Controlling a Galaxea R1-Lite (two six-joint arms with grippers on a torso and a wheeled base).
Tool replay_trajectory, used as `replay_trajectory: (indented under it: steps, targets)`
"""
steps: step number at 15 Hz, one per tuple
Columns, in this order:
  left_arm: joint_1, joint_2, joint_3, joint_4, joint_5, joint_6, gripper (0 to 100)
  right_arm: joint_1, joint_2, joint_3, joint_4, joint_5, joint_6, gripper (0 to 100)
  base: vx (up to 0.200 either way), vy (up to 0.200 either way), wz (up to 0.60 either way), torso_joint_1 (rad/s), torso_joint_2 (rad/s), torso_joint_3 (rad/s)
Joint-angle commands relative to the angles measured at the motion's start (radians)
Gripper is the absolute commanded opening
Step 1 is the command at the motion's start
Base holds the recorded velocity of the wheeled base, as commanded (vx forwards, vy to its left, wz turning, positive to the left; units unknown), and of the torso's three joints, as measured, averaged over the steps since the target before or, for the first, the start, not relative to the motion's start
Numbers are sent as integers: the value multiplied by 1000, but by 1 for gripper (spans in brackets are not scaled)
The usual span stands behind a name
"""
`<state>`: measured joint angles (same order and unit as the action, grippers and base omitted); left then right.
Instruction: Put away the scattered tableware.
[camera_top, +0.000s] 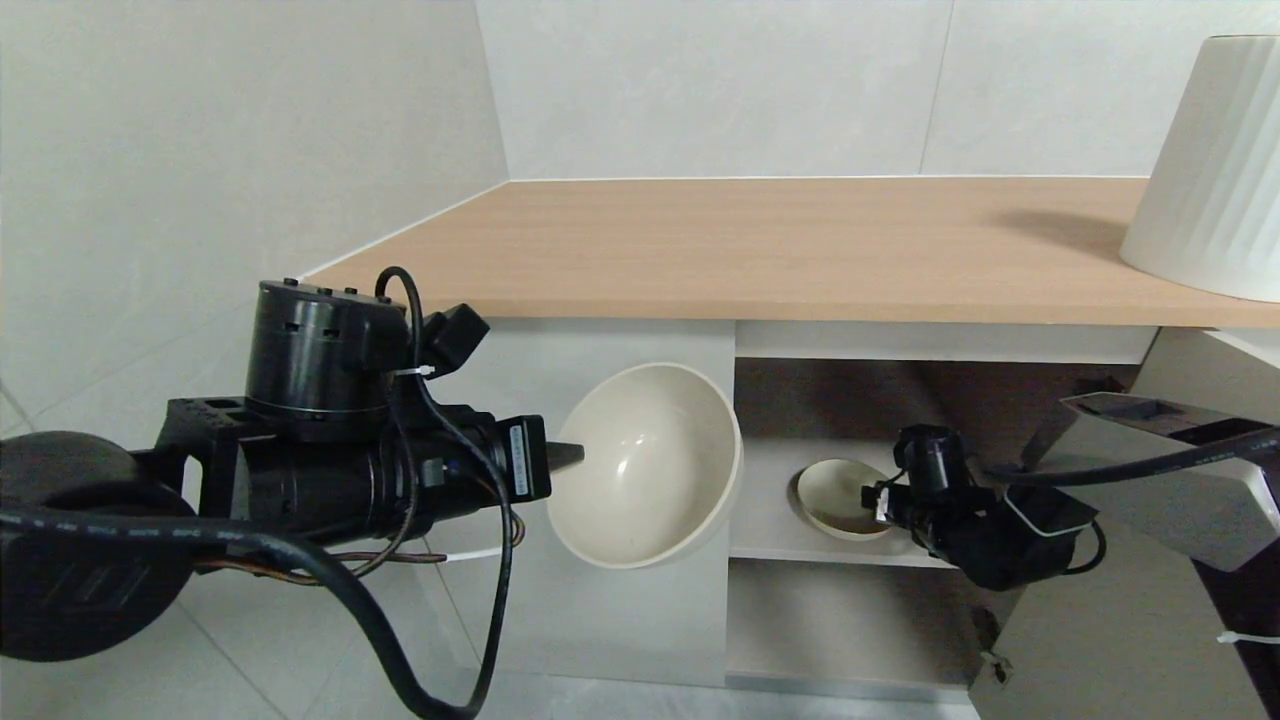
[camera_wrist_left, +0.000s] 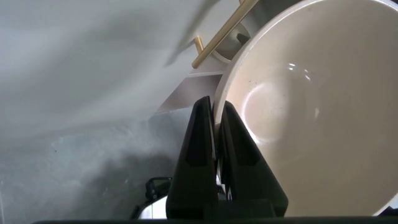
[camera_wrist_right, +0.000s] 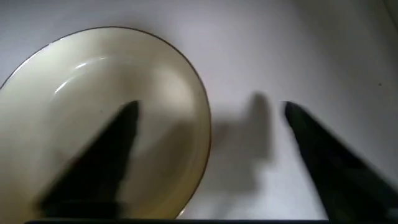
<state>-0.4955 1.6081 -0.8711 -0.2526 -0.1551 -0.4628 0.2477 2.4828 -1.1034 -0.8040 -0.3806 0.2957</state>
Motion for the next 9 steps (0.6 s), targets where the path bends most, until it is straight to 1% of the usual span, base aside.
replay_trajectory:
  steps: [1, 3, 4, 6, 8, 9]
  targets:
    - [-3, 19, 0, -1, 0, 1, 0, 4, -50, 45, -1, 11, -1, 100, 0, 0, 0, 0, 0, 0]
    - [-15, 42, -3, -1, 2, -2, 0, 16, -110, 105, 0, 34, -4, 100, 0, 0, 0, 0, 0, 0]
    - [-37, 64, -3, -2, 6, -2, 0, 50, -191, 181, 22, 135, -9, 100, 0, 0, 0, 0, 0, 0]
    - [-49, 84, -3, -2, 11, -2, 0, 110, -275, 264, 46, 220, -15, 100, 0, 0, 0, 0, 0, 0]
    - [-58, 93, -2, -1, 14, 0, 0, 157, -346, 290, 97, 224, -15, 100, 0, 0, 0, 0, 0, 0]
    - [-77, 116, -2, -1, 45, 3, 0, 205, -444, 315, 169, 241, -15, 100, 0, 0, 0, 0, 0, 0]
